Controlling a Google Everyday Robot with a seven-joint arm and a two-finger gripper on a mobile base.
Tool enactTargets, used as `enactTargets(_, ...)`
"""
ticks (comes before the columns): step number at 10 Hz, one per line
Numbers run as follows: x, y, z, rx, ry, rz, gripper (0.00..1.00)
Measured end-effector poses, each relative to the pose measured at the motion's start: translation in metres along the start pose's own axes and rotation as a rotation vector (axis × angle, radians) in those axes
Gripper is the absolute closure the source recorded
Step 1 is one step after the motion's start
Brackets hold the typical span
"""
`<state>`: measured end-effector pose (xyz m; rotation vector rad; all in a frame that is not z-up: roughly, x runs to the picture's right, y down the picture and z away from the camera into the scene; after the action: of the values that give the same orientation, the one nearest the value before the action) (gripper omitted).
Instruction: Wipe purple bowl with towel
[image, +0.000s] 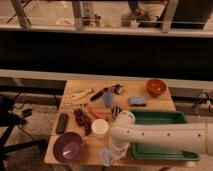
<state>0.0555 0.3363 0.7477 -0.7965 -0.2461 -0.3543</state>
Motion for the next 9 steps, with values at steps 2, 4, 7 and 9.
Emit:
enactTargets(2, 0.000, 0.000, 0.000, 0.000, 0.000, -0.001, 0.89)
enactTargets(4, -0.007, 0.001, -0.003, -0.003, -0.018, -0.021, 0.89)
enactTargets(7, -0.009, 0.003, -0.027, 0.011, -0.088, -0.014, 0.89)
enactTargets(9, -0.014, 0.007, -0.052, 0.029, -0.115, -0.023, 0.89)
